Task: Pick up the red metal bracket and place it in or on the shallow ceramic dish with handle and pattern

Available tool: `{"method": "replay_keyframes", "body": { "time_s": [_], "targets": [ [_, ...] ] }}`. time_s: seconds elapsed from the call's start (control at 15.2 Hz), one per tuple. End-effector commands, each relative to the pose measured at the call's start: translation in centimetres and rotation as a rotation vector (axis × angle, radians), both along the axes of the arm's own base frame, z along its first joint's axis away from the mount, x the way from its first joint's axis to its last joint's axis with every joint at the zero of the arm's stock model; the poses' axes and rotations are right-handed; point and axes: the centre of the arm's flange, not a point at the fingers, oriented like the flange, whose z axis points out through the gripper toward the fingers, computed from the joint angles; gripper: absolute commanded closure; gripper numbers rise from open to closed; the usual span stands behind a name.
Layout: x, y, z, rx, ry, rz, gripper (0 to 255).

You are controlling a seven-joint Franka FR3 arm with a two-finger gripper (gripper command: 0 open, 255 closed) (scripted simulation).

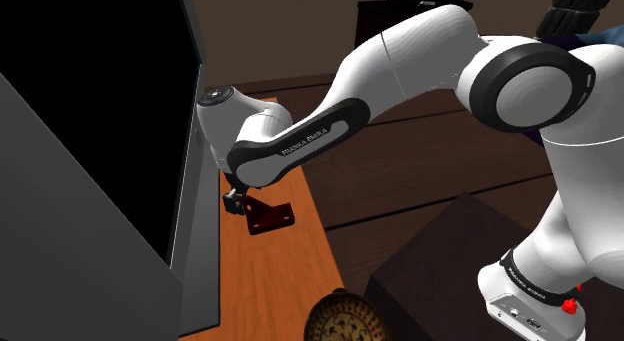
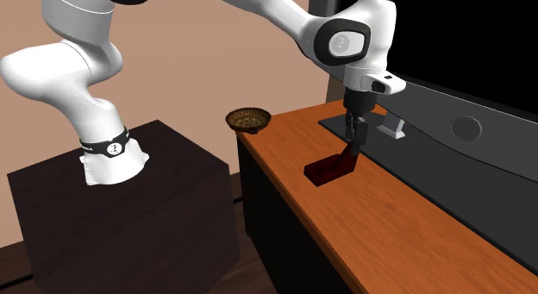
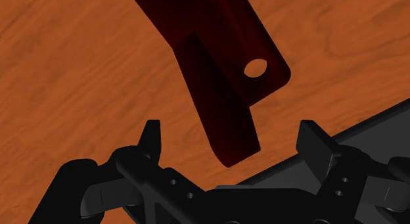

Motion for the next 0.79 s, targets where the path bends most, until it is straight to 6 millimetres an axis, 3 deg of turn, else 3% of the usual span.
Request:
{"method": "replay_keyframes", "body": {
  "time_s": [0.0,0.07,0.73],
  "targets": [
    [0.00,0.00,0.00,0.000,0.000,0.000,0],
    [0.00,0.00,0.00,0.000,0.000,0.000,255],
    [0.00,0.00,0.52,0.000,0.000,0.000,255]
  ]
}}
